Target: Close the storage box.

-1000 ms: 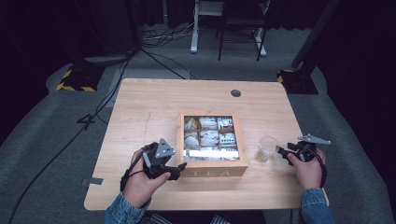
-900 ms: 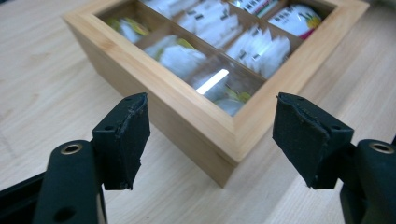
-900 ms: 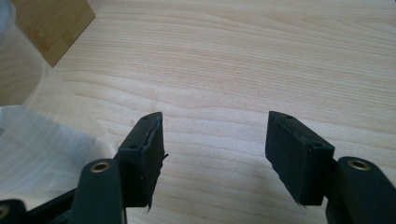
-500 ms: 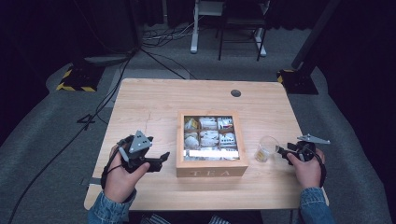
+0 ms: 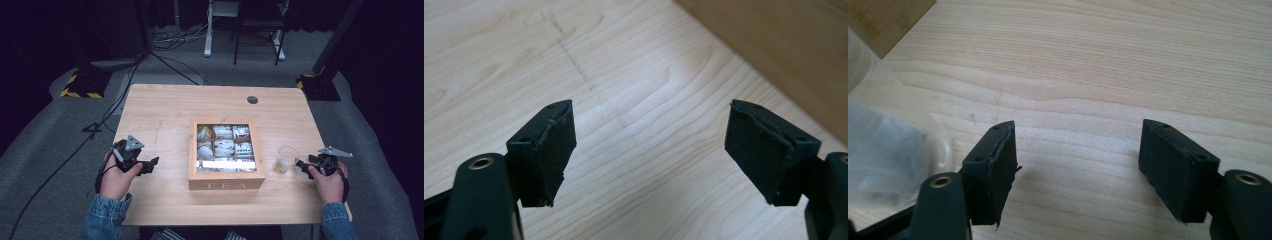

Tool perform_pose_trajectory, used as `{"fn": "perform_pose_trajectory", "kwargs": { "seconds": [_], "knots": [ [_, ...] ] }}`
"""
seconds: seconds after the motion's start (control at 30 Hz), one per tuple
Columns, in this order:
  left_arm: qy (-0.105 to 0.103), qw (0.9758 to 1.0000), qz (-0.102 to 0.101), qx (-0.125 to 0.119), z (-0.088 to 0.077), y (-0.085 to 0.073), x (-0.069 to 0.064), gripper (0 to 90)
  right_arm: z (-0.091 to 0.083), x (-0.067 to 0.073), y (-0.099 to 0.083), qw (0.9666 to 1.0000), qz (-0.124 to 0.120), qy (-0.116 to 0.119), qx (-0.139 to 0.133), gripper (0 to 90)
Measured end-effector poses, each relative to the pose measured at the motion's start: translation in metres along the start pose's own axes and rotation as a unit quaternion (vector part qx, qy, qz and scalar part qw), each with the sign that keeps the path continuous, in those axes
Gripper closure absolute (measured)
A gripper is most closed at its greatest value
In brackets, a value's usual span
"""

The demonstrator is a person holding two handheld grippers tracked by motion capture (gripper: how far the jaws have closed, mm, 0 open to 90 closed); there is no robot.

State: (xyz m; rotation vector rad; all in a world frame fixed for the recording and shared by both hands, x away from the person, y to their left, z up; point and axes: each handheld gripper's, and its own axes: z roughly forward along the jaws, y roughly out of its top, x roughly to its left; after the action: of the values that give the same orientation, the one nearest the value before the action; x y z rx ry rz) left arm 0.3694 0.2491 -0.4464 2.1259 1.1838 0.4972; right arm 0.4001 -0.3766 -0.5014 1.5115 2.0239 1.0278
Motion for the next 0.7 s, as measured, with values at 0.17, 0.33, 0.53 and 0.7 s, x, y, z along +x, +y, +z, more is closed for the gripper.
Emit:
{"fn": "perform_pose_trajectory", "kwargs": {
  "seconds": [0.17, 0.33, 0.53, 0.7],
  "knots": [
    [0.008, 0.9999, -0.011, 0.007, 0.010, -0.009, 0.011, 22.0, 0.001, 0.001, -0.001, 0.9999, -0.015, -0.001, -0.001, 30.0],
    [0.010, 0.9993, -0.021, 0.029, 0.019, -0.016, 0.016, 22.0, 0.002, 0.002, -0.001, 0.9995, -0.032, 0.000, 0.003, 29.0],
    [0.016, 0.9982, -0.029, 0.051, 0.030, -0.024, 0.022, 21.9, 0.003, 0.006, -0.001, 0.9983, -0.056, -0.012, 0.010, 28.3],
    [0.018, 0.9979, -0.020, 0.059, 0.039, -0.026, 0.021, 20.5, 0.003, 0.006, -0.001, 0.9983, -0.057, -0.012, 0.010, 28.3]
  ]
}}
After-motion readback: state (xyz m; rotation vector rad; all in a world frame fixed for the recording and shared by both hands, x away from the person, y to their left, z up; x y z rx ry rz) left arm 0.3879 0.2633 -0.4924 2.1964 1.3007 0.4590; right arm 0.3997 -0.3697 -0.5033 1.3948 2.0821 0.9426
